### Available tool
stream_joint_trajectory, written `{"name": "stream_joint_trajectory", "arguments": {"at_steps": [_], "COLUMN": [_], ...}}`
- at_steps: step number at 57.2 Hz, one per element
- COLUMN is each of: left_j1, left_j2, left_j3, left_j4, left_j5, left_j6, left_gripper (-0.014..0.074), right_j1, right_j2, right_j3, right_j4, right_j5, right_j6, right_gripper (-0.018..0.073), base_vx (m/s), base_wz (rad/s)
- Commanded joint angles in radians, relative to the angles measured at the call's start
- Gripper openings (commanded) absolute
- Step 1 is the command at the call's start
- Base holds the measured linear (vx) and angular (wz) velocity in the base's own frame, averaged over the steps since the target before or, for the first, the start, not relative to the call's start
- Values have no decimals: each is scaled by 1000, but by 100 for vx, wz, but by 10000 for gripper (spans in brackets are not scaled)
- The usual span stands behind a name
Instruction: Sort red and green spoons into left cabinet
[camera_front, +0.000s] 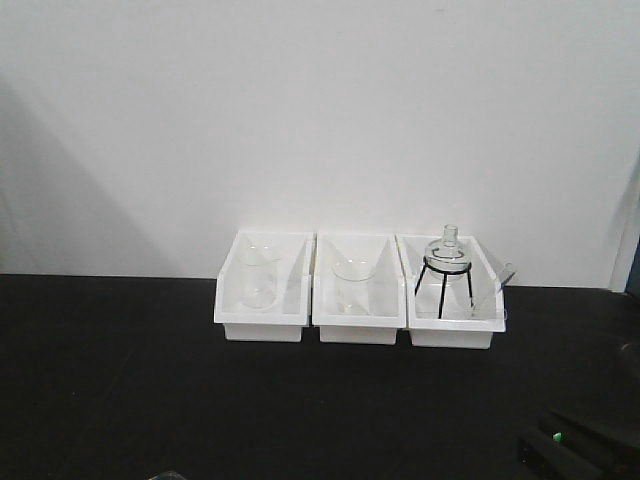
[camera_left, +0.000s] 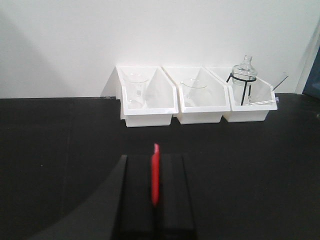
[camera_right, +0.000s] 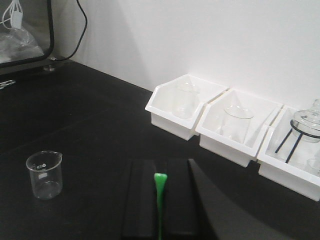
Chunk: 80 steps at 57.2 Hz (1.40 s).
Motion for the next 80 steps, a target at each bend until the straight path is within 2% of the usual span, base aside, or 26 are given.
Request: {"name": "stream_joint_trajectory", "arguments": {"at_steps": [1,55,61,72,80], "left_j1": [-3,1,43,186,258], "left_j2": [7,6,7,6,6], "left_j3": [-27,-27,-27,-27,-27], "left_j4": [-7,-7,-7,-7,-7], "left_j5": [-84,-85,-80,-77,-77], "left_j6": [-1,-1,-1,-1,-1], "left_gripper": [2,2,2,2,2], "right_j1": [0,-3,-52,-203,-285], "right_j2": [-2,-6,-11,-15,-27], "right_j3": [-30,-30,-30,-30,-30], "right_j4": [-3,-3,-3,-3,-3], "right_j5": [-77,-77,-77,-77,-77], "right_j6": [-8,-8,-8,-8,-8], "right_gripper": [-5,-5,-5,-5,-5], "base_vx": [-7,-8,-5,-4,-3], "base_wz": [21,29,18,15,11]}}
